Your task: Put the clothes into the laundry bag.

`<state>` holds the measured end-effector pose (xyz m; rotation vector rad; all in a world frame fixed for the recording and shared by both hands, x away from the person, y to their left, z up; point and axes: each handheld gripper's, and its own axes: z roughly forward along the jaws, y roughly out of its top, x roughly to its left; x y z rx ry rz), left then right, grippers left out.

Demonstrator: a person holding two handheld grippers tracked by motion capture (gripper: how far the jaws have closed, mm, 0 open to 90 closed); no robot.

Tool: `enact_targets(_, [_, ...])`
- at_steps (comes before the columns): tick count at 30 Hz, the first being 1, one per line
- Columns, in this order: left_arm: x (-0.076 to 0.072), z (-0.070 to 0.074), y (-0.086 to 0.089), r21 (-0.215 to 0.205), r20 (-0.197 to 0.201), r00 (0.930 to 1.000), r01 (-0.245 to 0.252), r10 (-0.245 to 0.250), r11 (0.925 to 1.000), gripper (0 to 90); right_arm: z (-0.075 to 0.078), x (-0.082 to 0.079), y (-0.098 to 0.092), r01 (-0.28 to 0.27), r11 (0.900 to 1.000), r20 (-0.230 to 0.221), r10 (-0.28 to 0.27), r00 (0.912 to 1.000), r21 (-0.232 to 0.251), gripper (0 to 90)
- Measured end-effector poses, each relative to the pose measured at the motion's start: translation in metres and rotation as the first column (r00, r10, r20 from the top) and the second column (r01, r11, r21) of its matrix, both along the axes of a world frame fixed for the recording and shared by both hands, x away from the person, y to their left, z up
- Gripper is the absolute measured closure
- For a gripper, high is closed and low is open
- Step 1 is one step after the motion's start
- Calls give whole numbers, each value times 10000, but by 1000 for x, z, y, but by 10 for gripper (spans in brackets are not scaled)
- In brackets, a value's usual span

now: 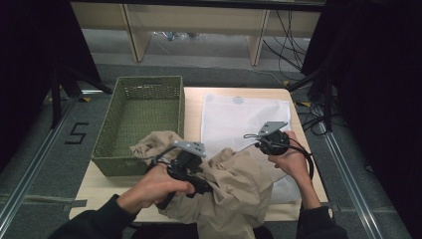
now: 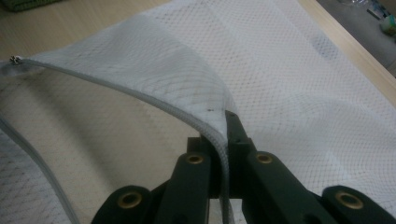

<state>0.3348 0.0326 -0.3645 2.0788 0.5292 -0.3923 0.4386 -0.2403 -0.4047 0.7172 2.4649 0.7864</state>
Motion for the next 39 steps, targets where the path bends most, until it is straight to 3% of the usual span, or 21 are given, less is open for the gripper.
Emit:
enact_targets(1, [0,0,0,0,0,10000,0,0,10000,786,1,-1,0,120,9999,53,-120,9999,110,900])
enact_targets(2, [10,-18,-13,242,-62,9999,107,-105,9997,786,3,-1,-1,6,10000,8,-6,10000,94,900])
enact_targets(3, [13,-24,-16,297,-40,10000,10,-8,9996,785,5,-2,-2,16,9999,-69,-15,10000,121,900])
enact_targets(6, [20,-33,-27,686,-225,9997,-116,132,9976,784,8,-4,-4,85,9995,18,-86,10000,310,900])
enact_targets(9, [31,-42,-37,652,-496,9982,-318,350,9974,783,12,-4,-4,-104,9995,223,98,9997,301,900])
enact_targets(11, [43,-48,-44,947,-317,9948,-939,973,9911,782,14,-7,-3,21,9992,195,-29,9998,389,900])
enact_targets(13, [47,-49,-45,1069,-191,9947,-980,1006,9894,781,15,-8,-2,-1,9992,145,-5,9999,402,900])
enact_targets(15, [50,-48,-46,1485,277,9916,-1294,1267,9804,778,20,-9,-1,-132,9990,332,119,9994,420,900])
enact_targets(20, [59,-29,-44,1587,900,9807,-1864,1738,9696,772,28,-13,-2,36,9979,445,-65,9990,640,900])
enact_targets(23, [57,-31,-50,1570,928,9812,-1825,1694,9706,772,31,-13,-2,-83,9977,584,44,9983,675,900])
enact_targets(24, [56,-36,-54,1795,1170,9816,-1705,1511,9689,772,32,-14,-2,-43,9976,601,1,9982,685,900])
enact_targets(27, [49,-64,-78,2240,1044,9903,-1133,917,9680,773,35,-15,-3,41,9975,724,-92,9973,700,900])
enact_targets(29, [51,-67,-81,2276,1077,9898,-1163,938,9668,772,35,-15,-3,8,9975,686,-56,9976,705,900])
enact_targets(32, [66,-64,-79,2242,1151,9816,-1751,1524,9587,773,35,-15,-3,-209,9979,790,159,9967,621,900])
enact_targets(33, [70,-59,-76,2224,1222,9719,-2243,2011,9488,771,37,-17,-2,-77,9975,720,26,9974,706,900])
enact_targets(34, [77,-54,-71,2242,1840,9622,-2398,2007,9446,771,37,-17,-2,-77,9975,720,26,9974,706,900])
enact_targets(35, [82,-46,-66,1971,2007,9445,-2988,2599,9337,767,39,-18,-1,-138,9973,800,80,9968,725,900])
enact_targets(36, [86,-42,-61,2168,2377,9385,-3025,2503,9282,764,40,-18,-1,-179,9971,933,109,9956,746,900])
enact_targets(37, [86,-42,-61,2168,2377,9385,-3025,2503,9282,760,40,-18,-1,-179,9971,933,109,9956,746,900])
enact_targets(38, [88,-40,-61,2016,2436,9262,-3387,2879,9190,756,43,-19,-2,-172,9968,1029,91,9946,783,900])
enact_targets(39, [91,-41,-61,2044,2527,9236,-3420,2881,9172,752,44,-21,-1,-41,9963,870,-34,9962,857,900])
